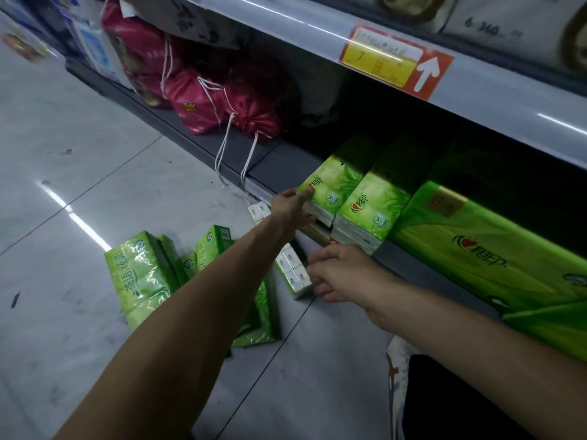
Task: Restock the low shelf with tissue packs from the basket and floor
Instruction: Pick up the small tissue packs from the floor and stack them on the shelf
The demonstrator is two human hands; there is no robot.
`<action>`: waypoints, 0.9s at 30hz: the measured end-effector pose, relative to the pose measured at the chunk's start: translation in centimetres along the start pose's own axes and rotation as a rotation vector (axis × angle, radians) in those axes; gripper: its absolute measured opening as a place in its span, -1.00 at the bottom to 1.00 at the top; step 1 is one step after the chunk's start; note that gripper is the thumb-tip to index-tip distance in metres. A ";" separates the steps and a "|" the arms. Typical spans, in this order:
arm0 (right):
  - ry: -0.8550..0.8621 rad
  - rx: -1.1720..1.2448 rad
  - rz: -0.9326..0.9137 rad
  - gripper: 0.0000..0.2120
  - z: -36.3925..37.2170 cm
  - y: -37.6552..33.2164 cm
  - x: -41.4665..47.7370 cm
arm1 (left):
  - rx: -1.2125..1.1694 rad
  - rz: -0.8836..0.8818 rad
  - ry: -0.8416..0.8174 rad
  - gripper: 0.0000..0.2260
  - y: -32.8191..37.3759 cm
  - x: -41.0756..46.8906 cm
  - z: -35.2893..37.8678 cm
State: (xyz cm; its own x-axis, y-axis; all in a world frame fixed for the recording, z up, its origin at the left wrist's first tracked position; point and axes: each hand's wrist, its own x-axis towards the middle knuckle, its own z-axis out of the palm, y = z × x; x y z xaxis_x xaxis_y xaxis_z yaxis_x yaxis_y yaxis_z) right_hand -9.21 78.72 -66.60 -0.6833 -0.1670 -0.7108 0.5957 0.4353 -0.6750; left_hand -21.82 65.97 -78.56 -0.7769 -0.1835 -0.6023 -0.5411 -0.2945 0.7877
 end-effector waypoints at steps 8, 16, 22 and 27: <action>0.001 -0.018 -0.004 -0.90 0.3 0.4 -0.1 | 0.439 0.286 0.169 -0.50 -2.0 -0.1 -0.8; 0.022 -0.037 -0.022 -0.91 0.2 1.0 1.0 | 1.183 0.820 0.105 -0.36 -5.5 -1.9 -4.9; 0.113 -0.162 -0.048 -0.92 -0.7 1.9 2.2 | 1.487 0.808 -0.031 -0.19 -5.9 -1.7 -4.8; 0.154 -0.158 -0.047 -0.90 -1.3 2.0 3.1 | 1.627 0.756 -0.021 -0.16 -5.8 -2.2 -4.5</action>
State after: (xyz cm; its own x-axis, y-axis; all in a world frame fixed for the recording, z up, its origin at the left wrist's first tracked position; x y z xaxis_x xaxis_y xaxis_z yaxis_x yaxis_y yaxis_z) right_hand -10.67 80.24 -69.89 -0.7721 -0.0590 -0.6328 0.4964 0.5658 -0.6584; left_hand -15.55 63.86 -82.39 -0.9776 0.1874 -0.0960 0.1661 0.9666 0.1949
